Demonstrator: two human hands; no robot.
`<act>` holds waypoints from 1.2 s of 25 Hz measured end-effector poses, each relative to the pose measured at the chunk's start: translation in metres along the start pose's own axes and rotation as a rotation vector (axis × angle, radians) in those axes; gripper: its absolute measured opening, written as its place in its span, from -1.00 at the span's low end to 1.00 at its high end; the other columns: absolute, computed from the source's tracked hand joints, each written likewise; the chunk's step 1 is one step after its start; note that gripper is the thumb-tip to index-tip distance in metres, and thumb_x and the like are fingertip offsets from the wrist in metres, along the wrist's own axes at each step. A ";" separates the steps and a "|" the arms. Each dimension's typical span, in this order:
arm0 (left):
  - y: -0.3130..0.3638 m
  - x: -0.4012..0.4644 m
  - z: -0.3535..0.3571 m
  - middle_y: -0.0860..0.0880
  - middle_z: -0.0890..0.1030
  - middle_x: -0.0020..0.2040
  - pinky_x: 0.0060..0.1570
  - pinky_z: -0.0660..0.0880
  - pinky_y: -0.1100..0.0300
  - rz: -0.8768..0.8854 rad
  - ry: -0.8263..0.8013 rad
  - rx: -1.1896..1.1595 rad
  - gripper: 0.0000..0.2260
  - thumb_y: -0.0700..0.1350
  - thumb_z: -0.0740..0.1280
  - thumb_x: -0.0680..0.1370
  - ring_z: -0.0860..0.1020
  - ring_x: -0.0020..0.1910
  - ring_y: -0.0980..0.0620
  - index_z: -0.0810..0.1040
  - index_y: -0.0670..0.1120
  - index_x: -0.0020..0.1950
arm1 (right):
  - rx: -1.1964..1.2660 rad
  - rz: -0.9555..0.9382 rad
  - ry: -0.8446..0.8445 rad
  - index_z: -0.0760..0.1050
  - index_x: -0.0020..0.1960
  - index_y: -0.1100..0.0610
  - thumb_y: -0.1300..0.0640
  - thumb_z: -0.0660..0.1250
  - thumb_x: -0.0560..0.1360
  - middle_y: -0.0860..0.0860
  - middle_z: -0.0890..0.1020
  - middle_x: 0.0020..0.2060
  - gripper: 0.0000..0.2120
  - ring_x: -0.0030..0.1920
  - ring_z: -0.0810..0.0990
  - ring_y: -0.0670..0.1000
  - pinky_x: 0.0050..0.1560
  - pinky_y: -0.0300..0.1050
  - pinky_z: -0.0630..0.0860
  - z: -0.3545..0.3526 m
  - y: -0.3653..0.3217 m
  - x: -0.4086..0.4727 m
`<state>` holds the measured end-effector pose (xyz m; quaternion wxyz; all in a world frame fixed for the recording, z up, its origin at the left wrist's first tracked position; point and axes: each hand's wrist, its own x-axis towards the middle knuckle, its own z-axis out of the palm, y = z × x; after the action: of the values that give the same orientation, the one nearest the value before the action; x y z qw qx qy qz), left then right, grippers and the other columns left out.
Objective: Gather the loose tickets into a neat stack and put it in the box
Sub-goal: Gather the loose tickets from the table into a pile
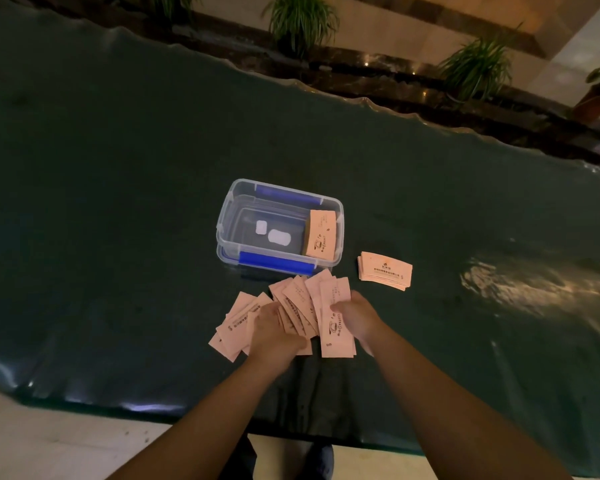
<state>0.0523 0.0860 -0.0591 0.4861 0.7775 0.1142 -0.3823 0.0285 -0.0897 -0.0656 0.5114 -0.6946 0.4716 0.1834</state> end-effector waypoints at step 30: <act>0.000 -0.030 0.046 -0.11 0.44 0.50 0.38 0.50 -0.10 0.038 -0.173 -0.061 -0.29 -0.24 0.46 0.53 0.47 0.45 -0.10 0.23 -0.08 0.62 | -0.058 0.022 0.091 0.57 0.10 0.11 0.06 0.32 0.61 0.13 0.69 0.03 -0.85 0.02 0.70 0.11 0.05 0.09 0.64 -0.002 0.041 -0.004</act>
<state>0.0098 0.0533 -0.0485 0.5246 0.7285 0.0689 -0.4351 -0.0080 -0.0912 -0.0836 0.4670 -0.7115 0.4964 0.1708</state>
